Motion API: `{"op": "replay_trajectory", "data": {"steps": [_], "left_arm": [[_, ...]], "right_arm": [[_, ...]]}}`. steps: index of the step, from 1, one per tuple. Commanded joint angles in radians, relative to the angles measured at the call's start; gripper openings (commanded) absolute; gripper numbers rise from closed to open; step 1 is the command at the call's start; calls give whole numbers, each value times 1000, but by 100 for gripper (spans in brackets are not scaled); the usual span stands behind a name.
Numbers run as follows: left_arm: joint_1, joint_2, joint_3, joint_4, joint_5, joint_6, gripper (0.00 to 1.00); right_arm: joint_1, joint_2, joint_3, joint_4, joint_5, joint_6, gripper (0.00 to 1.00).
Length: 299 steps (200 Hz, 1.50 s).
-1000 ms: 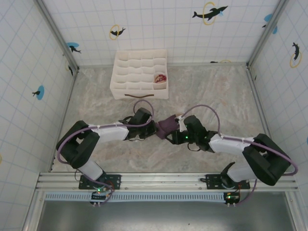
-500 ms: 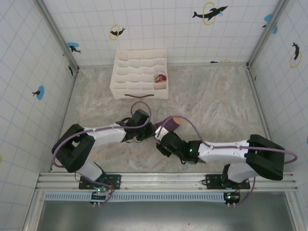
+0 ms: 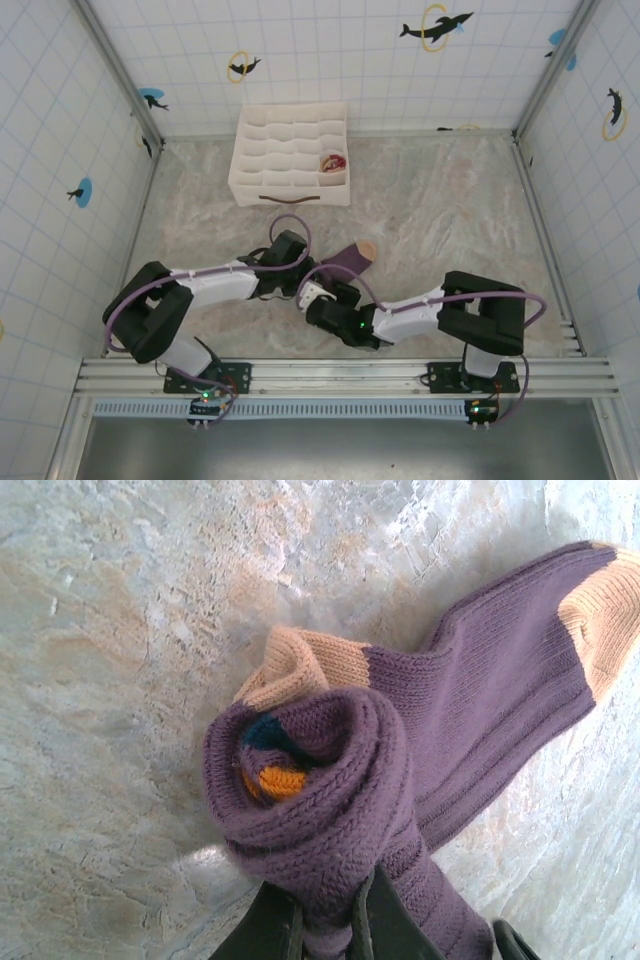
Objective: Roll the socks
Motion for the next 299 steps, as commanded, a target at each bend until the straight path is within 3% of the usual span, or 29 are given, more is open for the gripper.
{"op": "replay_trajectory", "data": {"steps": [1,26,68,84,92,108,135,196,277,299], "left_arm": [[-12,-23,-31,-48,17,-16,0],[-18,-31,-43,-47,18,-18,0],[-18,-50,-61,-39,11,-18,0],[-18,-63,-60,-39,5,-13,17],[-18,-70,-58,-40,1,-11,31],[-18,-79,-49,-44,1,-7,56],[-18,-86,-29,-63,-3,-1,69],[-12,-140,-33,-94,-56,1,71],[-10,-122,-40,-68,-52,5,69],[-10,-106,-35,-53,-42,4,68]], "right_arm": [[-3,62,35,66,50,-23,64],[-28,111,36,84,37,-4,56],[-79,107,-25,91,-98,87,17],[-100,89,-64,103,-184,135,5],[-113,77,-90,114,-231,159,0],[-144,48,-148,153,-318,212,0],[-207,8,-235,232,-482,287,0],[-320,5,-333,358,-671,404,0],[-559,63,-473,718,-1163,754,0],[-612,98,-488,789,-1245,873,0]]}}
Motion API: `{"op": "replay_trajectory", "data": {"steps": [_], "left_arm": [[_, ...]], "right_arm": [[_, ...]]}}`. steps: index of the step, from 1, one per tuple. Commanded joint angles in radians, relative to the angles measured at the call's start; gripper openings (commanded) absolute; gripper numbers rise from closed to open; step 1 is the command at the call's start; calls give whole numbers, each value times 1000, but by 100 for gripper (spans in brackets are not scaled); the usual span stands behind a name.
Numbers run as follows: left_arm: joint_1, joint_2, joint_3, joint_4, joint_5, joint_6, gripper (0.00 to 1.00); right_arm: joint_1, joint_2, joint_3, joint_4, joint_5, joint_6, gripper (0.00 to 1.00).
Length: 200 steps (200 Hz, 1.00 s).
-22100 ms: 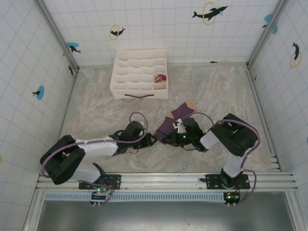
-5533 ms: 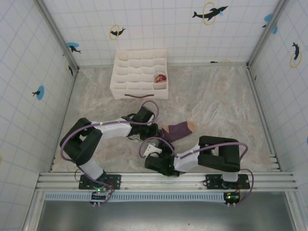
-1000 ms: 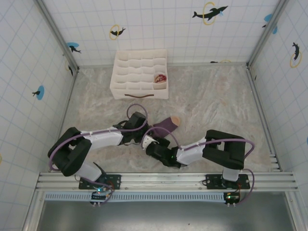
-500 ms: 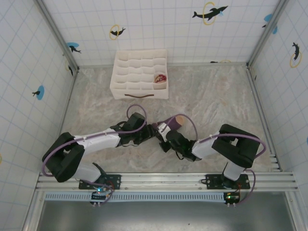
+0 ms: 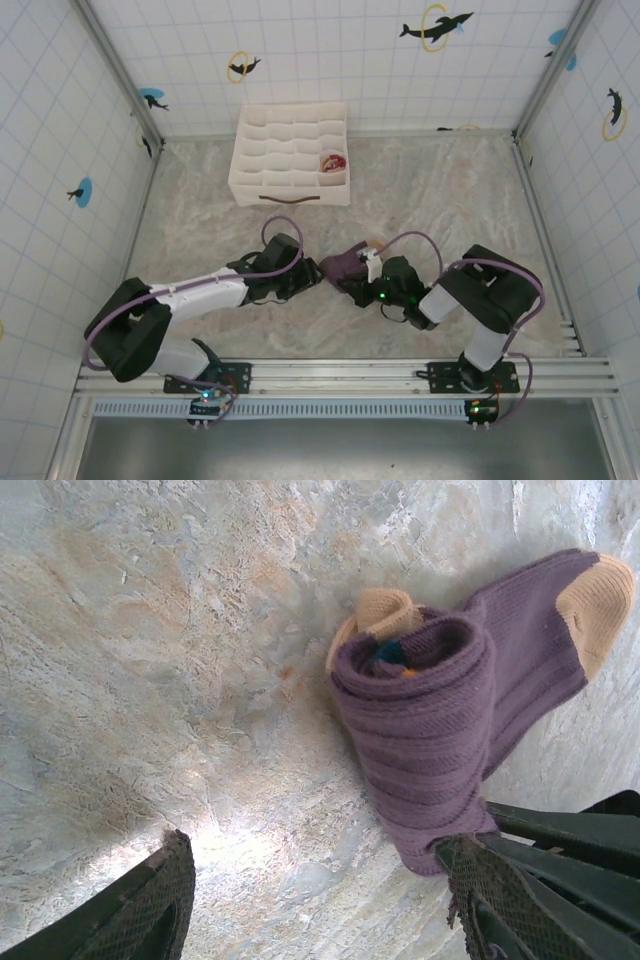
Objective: Roll the socks
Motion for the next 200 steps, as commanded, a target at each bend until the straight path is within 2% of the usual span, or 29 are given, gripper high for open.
{"op": "replay_trajectory", "data": {"steps": [1,30,81,138,200], "left_arm": [[5,22,-2,12,5,22,68],[5,45,2,37,9,21,67],[-14,104,19,151,28,29,62],[-64,216,103,249,39,33,56],[-78,331,139,286,32,-15,49]], "right_arm": [[-43,82,-64,-89,-165,195,0],[-97,135,-75,-23,-234,337,0],[-169,162,-110,1,-250,520,0],[-207,125,-105,-170,-203,554,0],[-228,130,-110,-227,-186,543,0]]}}
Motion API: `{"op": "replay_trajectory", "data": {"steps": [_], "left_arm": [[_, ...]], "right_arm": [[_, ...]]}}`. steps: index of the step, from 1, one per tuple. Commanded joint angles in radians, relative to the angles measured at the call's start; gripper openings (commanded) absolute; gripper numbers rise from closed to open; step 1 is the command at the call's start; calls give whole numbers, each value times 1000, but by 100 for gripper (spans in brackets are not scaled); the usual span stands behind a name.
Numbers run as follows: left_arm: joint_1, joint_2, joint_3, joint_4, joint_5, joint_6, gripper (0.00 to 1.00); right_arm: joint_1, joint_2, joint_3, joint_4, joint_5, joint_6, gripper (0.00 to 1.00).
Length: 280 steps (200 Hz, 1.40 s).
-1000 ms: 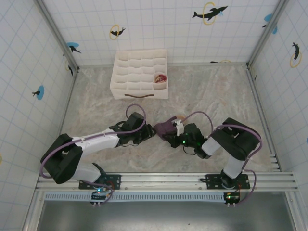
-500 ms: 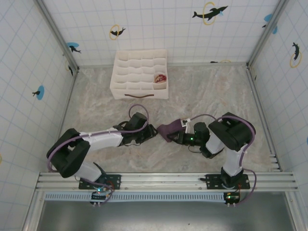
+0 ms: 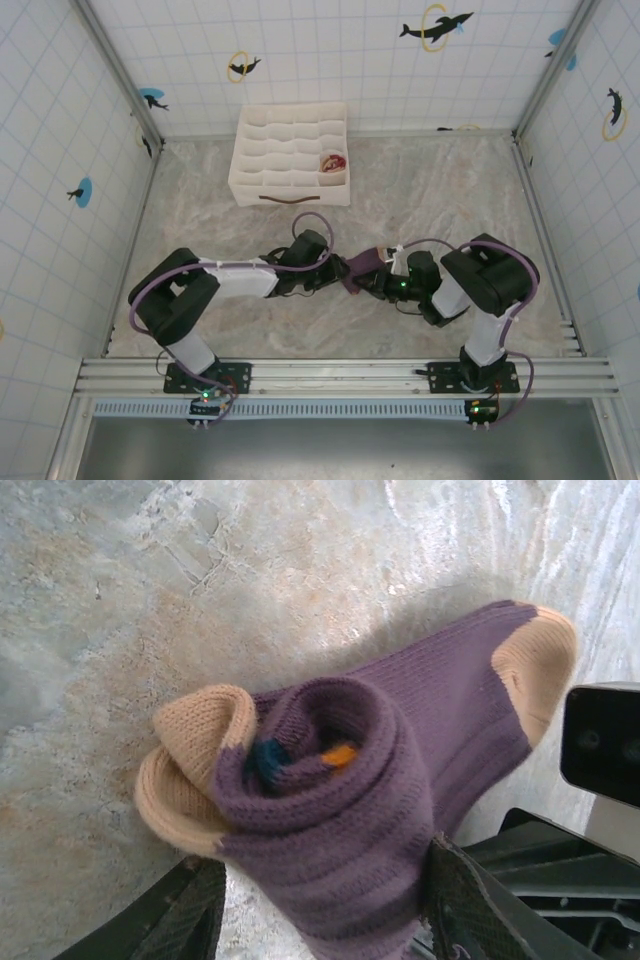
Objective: Roll the socks
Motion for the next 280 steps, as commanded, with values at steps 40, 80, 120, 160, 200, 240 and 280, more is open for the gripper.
{"op": "replay_trajectory", "data": {"steps": [40,80,120,160,200,240,280], "left_arm": [[-3,93,43,-17,2,-31,36],[0,100,81,-128,-2,12,9],[31,41,66,-227,5,63,0],[62,-68,-23,-254,26,77,0],[69,-142,-81,-289,35,50,0],[71,-204,-119,-317,2,36,0],[71,-218,-149,-298,22,14,0]], "right_arm": [[-16,35,-41,-366,82,-31,2],[-8,-152,-8,-517,104,-182,27],[90,-434,78,-843,325,-424,53],[306,-616,170,-1055,655,-657,72],[530,-628,235,-1107,980,-823,76],[722,-503,328,-1082,1225,-985,78],[840,-312,435,-1035,1360,-1100,77]]}}
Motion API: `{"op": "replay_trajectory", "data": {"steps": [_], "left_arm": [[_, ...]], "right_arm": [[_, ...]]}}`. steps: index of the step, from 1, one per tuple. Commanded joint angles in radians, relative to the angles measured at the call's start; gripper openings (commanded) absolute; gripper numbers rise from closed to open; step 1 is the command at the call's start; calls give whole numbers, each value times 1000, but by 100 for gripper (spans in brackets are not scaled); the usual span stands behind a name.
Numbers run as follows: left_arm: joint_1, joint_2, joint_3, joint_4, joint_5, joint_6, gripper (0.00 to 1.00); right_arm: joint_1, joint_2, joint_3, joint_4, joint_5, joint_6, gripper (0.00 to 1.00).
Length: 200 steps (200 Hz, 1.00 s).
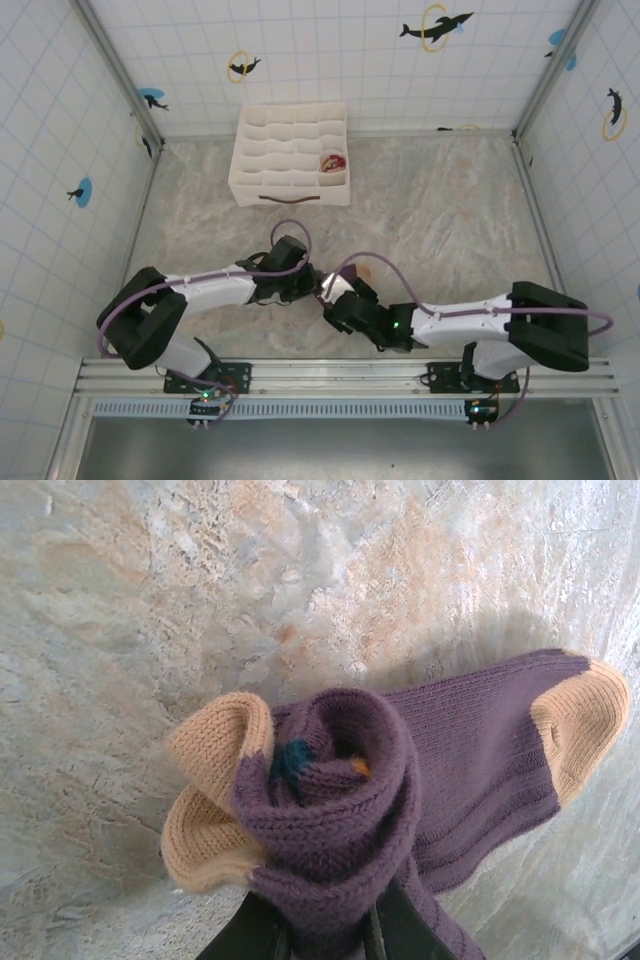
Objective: Roll the socks
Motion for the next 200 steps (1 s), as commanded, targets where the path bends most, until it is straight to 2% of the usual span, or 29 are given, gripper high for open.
{"op": "replay_trajectory", "data": {"steps": [1,45,87,109,132,142,149,157,164,170,178,200], "left_arm": [[8,-9,-35,-51,-2,-27,0],[9,-28,-59,-48,6,-30,0],[13,-56,-80,-41,8,-40,0],[13,-56,-89,-33,14,-43,0],[13,-55,-99,-20,20,-48,0],[13,-57,-100,-17,21,-50,7],[13,-59,-99,-17,19,-49,16],[13,-63,-98,-16,18,-52,30],[13,-67,-96,-15,18,-51,48],[13,-68,-93,-17,17,-52,58],[14,-69,-84,-20,16,-48,63],[17,-59,-34,-60,13,-19,67]], "right_arm": [[50,95,75,29,162,-113,77],[84,278,156,81,208,-168,73],[60,367,157,125,196,-144,62],[44,383,145,136,170,-110,52],[26,378,119,156,124,-76,31],[16,372,103,164,98,-54,20],[7,367,89,173,75,-40,13],[-2,358,66,190,40,-29,7],[-10,350,46,206,13,-17,3],[-15,344,31,219,-7,-4,0],[-30,337,11,232,-43,19,0],[-80,311,-62,300,-163,82,0]]}}
